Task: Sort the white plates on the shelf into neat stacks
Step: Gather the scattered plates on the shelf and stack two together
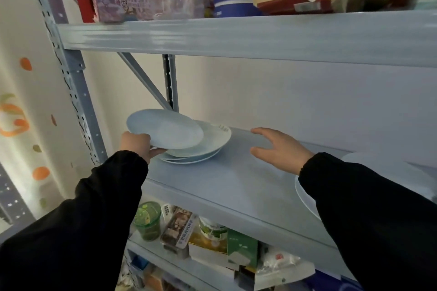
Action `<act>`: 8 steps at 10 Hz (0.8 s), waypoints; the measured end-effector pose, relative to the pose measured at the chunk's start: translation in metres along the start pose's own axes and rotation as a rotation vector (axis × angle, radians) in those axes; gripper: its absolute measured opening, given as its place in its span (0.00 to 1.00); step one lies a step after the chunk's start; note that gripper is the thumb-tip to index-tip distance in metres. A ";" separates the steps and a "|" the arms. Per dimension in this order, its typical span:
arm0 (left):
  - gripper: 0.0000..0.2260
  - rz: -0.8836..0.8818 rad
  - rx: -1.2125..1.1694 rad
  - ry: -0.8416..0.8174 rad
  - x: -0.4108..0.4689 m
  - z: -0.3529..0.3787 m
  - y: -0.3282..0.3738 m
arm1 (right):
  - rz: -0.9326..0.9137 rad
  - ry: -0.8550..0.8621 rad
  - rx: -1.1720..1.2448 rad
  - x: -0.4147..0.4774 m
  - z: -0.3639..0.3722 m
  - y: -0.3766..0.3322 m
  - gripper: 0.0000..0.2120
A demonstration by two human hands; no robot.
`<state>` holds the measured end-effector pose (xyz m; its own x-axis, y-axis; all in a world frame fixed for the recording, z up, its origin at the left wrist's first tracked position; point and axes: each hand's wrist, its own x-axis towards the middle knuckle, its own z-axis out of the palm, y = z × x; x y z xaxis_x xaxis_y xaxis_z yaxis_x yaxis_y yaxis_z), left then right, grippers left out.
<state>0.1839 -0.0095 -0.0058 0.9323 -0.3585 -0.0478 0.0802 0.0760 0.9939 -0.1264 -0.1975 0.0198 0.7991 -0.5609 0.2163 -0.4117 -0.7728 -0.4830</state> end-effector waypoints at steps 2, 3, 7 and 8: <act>0.25 0.006 0.140 -0.007 0.013 0.003 -0.012 | 0.018 -0.005 0.002 0.007 0.005 0.000 0.30; 0.25 0.066 0.335 0.072 0.008 0.000 -0.007 | 0.020 -0.010 0.002 0.008 0.009 -0.001 0.30; 0.18 0.312 0.753 0.026 0.000 0.000 -0.009 | 0.033 0.006 0.003 0.000 0.006 -0.001 0.30; 0.26 0.379 0.796 0.049 -0.006 0.005 -0.006 | 0.054 0.014 0.009 -0.006 -0.003 0.006 0.29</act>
<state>0.1762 -0.0125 -0.0113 0.8618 -0.3989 0.3133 -0.4900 -0.4957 0.7171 -0.1351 -0.1994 0.0182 0.7697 -0.6056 0.2017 -0.4496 -0.7387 -0.5022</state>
